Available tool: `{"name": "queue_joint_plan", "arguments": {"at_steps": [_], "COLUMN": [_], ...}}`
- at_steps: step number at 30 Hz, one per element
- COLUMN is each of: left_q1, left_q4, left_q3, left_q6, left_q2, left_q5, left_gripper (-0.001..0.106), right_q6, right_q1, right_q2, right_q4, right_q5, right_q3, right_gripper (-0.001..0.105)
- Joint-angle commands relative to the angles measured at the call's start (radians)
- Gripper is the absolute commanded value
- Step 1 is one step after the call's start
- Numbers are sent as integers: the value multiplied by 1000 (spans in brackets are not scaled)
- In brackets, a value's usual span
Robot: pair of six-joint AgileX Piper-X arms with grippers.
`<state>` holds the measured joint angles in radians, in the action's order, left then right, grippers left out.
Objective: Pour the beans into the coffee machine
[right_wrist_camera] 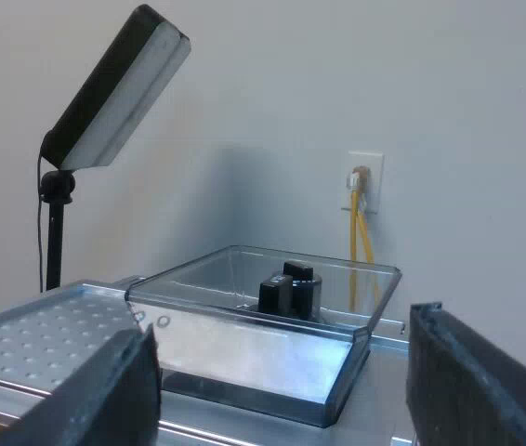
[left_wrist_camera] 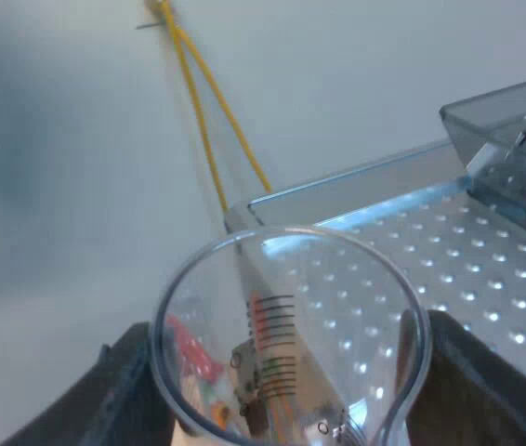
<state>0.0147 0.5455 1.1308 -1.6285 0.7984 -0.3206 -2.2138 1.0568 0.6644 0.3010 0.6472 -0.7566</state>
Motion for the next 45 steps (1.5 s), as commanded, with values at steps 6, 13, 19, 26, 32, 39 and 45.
{"name": "queue_joint_plan", "arguments": {"at_steps": [6, 13, 19, 26, 32, 39, 45], "left_q1": [94, 167, 210, 275, 340, 387, 415], "left_q4": [-12, -10, 30, 65, 82, 79, 76], "left_q3": [177, 338, 493, 630, 719, 748, 748], "left_q6": [40, 40, 40, 40, 197, 361, 482], "left_q2": [142, 289, 410, 534, 625, 682, 721], "left_q5": [20, 35, 89, 114, 208, 305, 311], "left_gripper": [27, 27, 27, 27, 27, 27, 27], "right_q6": [-5, -5, -5, -5, -5, -5, 22], "right_q1": [-5, -5, -5, -5, -5, -5, -5], "right_q2": [-6, -6, -6, -6, -6, -6, -6], "right_q4": [17, 17, 17, 16, 11, 11, 11], "right_q5": [3, 3, 3, 3, 3, 3, 3], "right_q3": [-11, -11, -11, -11, -11, -11, -11], "right_gripper": [59, 59, 59, 59, 59, 59, 59]}}
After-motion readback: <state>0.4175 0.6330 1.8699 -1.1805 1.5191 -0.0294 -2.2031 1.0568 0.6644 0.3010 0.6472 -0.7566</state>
